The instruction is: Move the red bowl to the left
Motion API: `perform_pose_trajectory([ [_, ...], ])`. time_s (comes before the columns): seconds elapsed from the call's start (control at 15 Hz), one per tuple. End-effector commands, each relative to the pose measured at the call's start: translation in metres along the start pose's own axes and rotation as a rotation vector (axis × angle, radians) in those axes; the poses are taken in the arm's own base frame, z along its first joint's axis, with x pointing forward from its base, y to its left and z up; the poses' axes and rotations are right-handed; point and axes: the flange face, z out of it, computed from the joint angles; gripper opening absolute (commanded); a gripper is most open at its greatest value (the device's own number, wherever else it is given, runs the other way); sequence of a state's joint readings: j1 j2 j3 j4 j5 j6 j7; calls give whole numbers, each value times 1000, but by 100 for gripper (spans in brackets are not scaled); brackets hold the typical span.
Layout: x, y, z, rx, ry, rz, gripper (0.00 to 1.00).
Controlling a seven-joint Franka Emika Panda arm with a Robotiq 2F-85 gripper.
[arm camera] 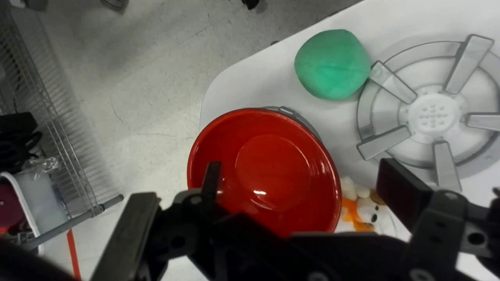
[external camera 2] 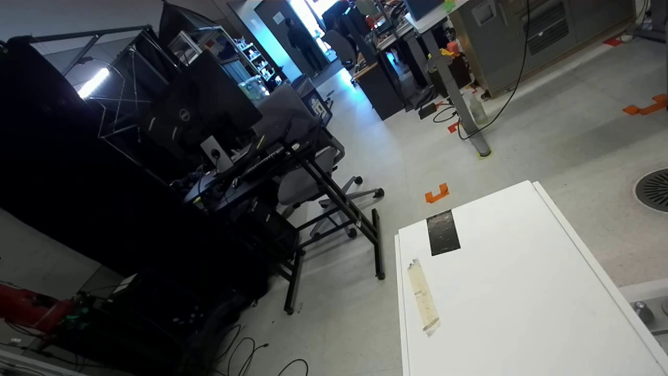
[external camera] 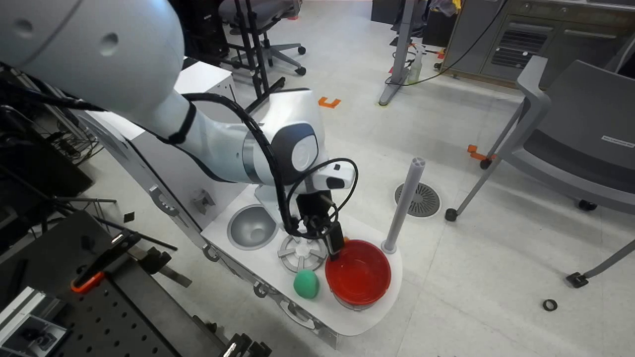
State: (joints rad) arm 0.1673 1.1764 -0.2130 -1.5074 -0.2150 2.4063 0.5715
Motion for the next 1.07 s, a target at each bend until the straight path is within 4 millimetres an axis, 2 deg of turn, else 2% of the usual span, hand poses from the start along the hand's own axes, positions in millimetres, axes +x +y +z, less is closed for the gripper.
perform_pose_trajectory([
  [0.0, 18, -23, 38, -43, -48, 30, 100],
  [0.4, 31, -50, 92, -38, -1, 42, 100],
  [0.47, 26, -40, 76, -45, 11, 44, 100],
  [0.53, 26, -43, 82, -58, 21, 43, 100],
  [0.67, 25, -43, 81, -85, 39, 51, 100],
  [0.73, 26, -42, 80, -95, 47, 57, 75],
  [0.8, 26, -41, 80, -108, 48, 64, 74],
  [1.0, 26, -39, 81, -121, 64, 102, 50],
])
